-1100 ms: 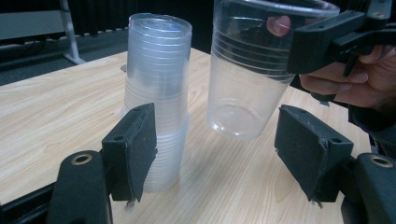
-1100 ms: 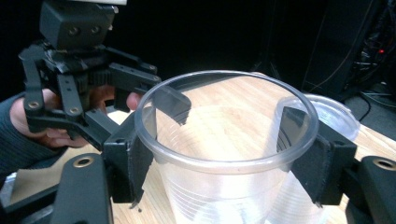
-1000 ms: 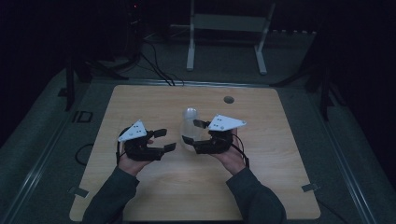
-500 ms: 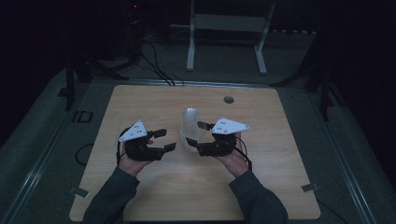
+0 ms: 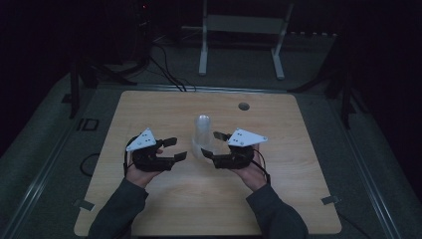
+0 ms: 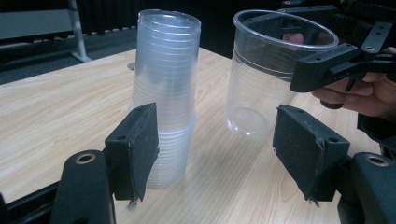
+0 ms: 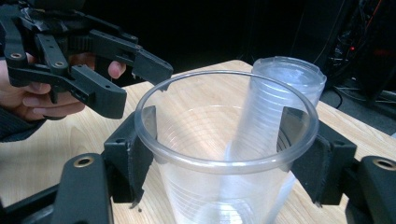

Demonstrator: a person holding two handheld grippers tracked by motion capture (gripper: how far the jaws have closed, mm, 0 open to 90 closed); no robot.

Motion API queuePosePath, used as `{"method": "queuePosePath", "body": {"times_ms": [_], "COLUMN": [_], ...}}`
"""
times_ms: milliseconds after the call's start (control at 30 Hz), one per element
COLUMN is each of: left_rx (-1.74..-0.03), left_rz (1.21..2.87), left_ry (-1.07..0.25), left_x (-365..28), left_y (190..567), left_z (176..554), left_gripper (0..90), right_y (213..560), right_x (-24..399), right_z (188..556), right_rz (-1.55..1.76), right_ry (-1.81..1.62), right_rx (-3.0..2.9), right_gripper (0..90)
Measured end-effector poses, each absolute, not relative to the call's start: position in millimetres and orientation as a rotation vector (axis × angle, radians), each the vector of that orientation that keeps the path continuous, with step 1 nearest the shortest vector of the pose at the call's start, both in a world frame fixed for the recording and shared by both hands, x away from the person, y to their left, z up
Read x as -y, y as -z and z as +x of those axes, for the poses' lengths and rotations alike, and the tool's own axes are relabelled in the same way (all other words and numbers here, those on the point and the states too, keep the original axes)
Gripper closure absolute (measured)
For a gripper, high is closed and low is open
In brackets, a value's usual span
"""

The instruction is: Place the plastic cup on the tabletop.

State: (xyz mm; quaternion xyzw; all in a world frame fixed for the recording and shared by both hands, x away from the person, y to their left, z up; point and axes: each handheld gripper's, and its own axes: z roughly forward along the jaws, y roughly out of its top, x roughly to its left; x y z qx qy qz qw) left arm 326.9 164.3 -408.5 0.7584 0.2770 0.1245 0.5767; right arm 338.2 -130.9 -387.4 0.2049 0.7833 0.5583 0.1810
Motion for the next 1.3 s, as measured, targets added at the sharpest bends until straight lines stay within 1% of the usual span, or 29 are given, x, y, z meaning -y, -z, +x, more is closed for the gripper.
{"method": "queuePosePath", "body": {"times_ms": [467,1300], "left_rx": [-0.649,-0.648], "left_rz": [1.779,1.787], "left_ry": [-0.289,-0.286], "left_x": [-163.6,-162.2], "left_y": [409.6,410.6], "left_z": [326.7,326.4], "left_gripper": [31.3,31.7], "right_y": [399.6,429.1], "right_x": [139.5,144.7], "right_z": [338.8,345.3], "right_rz": [0.615,0.657], "right_ry": [-1.529,-1.591], "right_rx": [-2.213,-2.204], "right_gripper": [28.8,29.1]}}
